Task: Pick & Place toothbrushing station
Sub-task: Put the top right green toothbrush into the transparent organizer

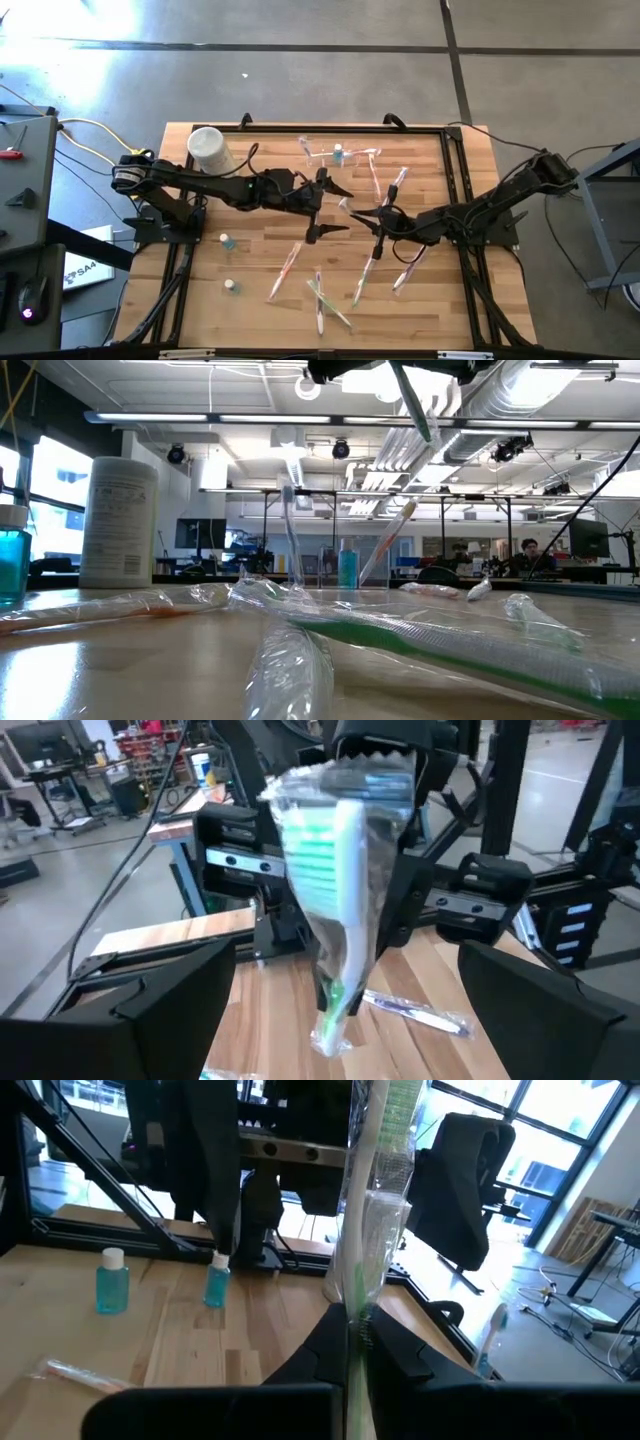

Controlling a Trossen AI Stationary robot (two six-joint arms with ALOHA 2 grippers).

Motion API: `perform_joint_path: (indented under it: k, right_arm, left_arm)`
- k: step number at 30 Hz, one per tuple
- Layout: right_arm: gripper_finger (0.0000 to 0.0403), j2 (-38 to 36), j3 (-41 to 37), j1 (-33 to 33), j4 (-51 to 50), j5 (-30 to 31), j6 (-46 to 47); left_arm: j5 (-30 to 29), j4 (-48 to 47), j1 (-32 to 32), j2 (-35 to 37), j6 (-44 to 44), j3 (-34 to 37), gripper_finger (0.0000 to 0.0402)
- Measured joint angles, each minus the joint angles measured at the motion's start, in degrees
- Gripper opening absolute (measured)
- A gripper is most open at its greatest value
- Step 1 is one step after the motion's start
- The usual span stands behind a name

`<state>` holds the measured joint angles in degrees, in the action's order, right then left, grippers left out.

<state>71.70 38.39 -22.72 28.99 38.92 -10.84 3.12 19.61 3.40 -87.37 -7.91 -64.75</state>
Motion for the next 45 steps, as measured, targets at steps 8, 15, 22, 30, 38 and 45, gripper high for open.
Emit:
perform_joint_path:
  k: [8, 15, 22, 30, 38, 45]
  right_arm:
    - [0.0006, 0.0, 0.0, 0.0, -0.1, 0.0, 0.0]
    - [0.0006, 0.0, 0.0, 0.0, -0.2, 0.0, 0.0]
    - [0.0006, 0.0, 0.0, 0.2, -0.4, -0.1, 0.0]
    - [0.0006, 0.0, 0.0, 0.8, -1.7, -0.1, 0.3]
    - [0.0006, 0.0, 0.0, 0.8, -2.0, -0.1, 0.5]
    - [0.0006, 0.0, 0.0, 0.7, -2.2, -0.2, 0.7]
  left_arm:
    - [2.9, 0.4, 0.0, 0.0, 2.0, 0.0, 0.0379]
    - [0.8, 0.4, 0.0, 0.0, 2.2, 0.0, 0.0379]
    - [0.8, 3.7, 0.0, -0.8, 2.2, -0.1, 0.0379]
    - [0.6, 8.0, 0.0, -4.7, 1.8, 0.0, 0.0313]
    - [0.6, 9.9, 0.0, -4.7, 0.7, 0.0, 0.0197]
    - [0.6, 9.3, 0.0, -4.7, 0.6, 0.0, 0.0078]
